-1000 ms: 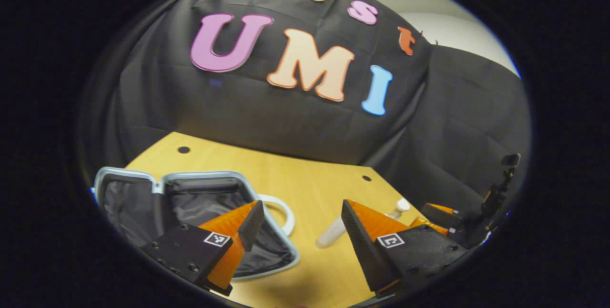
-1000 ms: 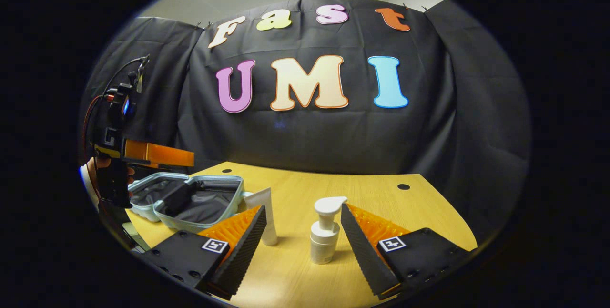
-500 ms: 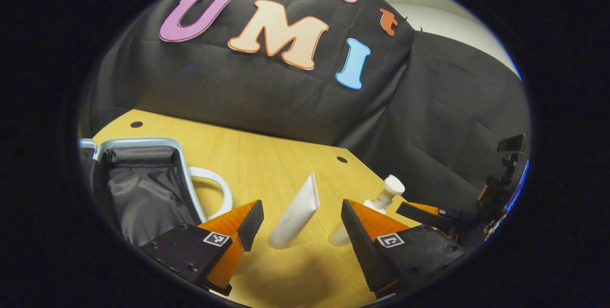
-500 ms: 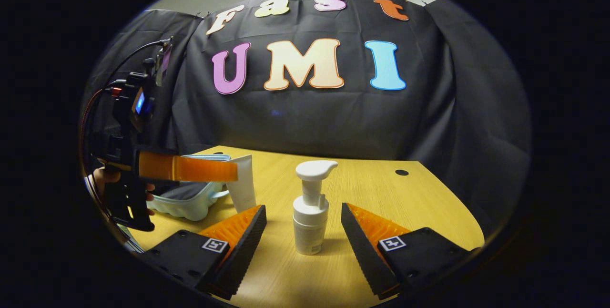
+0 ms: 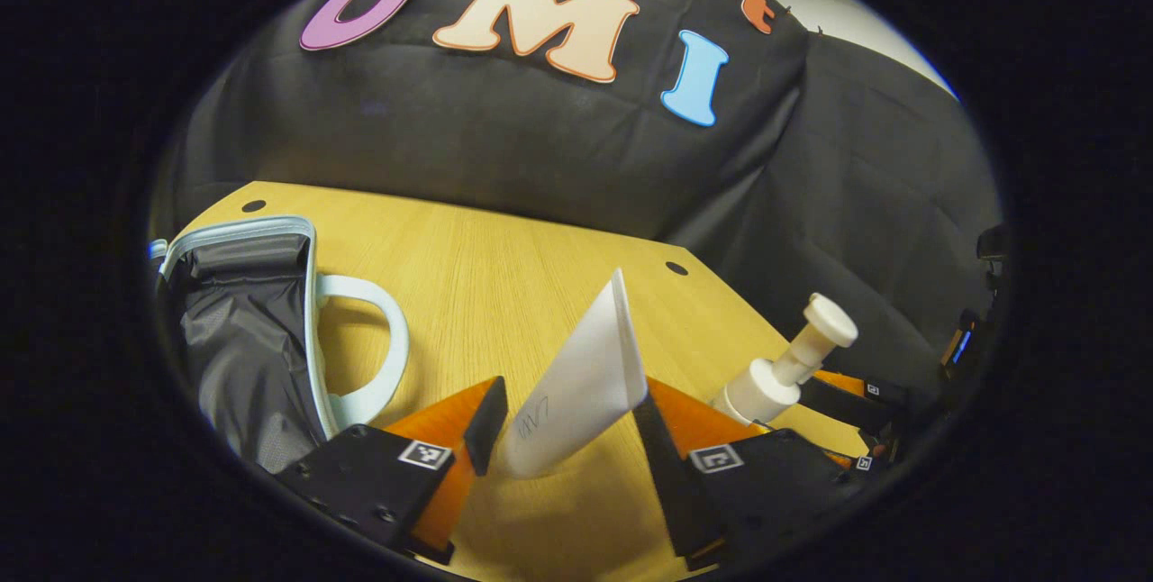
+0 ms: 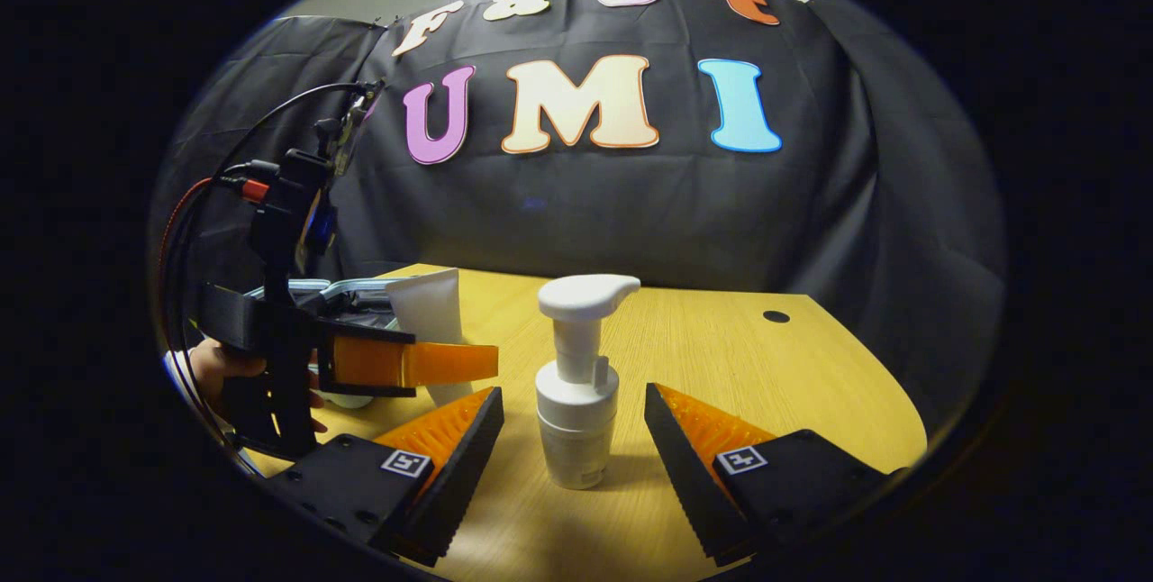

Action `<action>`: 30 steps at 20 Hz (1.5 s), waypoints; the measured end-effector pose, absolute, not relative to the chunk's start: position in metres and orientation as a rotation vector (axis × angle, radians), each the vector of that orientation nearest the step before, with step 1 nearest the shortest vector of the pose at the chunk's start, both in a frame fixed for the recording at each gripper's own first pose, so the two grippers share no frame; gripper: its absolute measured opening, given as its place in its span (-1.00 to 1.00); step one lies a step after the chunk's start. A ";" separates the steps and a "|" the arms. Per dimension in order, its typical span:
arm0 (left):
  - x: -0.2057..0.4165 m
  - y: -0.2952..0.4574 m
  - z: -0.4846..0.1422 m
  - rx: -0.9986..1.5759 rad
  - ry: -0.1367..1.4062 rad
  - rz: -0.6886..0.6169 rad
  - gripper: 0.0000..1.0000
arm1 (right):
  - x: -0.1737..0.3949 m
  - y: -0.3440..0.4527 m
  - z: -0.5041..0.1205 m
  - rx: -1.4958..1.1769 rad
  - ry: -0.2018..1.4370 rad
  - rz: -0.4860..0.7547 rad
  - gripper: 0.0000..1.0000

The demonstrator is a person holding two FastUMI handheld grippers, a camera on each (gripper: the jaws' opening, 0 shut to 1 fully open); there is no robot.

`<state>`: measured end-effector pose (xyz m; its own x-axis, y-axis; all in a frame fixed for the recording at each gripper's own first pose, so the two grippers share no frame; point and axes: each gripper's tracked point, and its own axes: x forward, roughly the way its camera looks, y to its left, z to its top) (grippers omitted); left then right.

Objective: First open the suitcase, pack the skin care products into it, and then close the suitcase.

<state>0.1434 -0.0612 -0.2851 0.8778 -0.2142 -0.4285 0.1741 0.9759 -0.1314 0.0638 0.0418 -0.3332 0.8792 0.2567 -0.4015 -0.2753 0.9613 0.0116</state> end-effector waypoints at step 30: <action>0.084 0.112 -0.148 -0.040 0.428 0.046 -0.50 | 0.088 0.106 -0.283 -0.017 0.390 0.314 0.21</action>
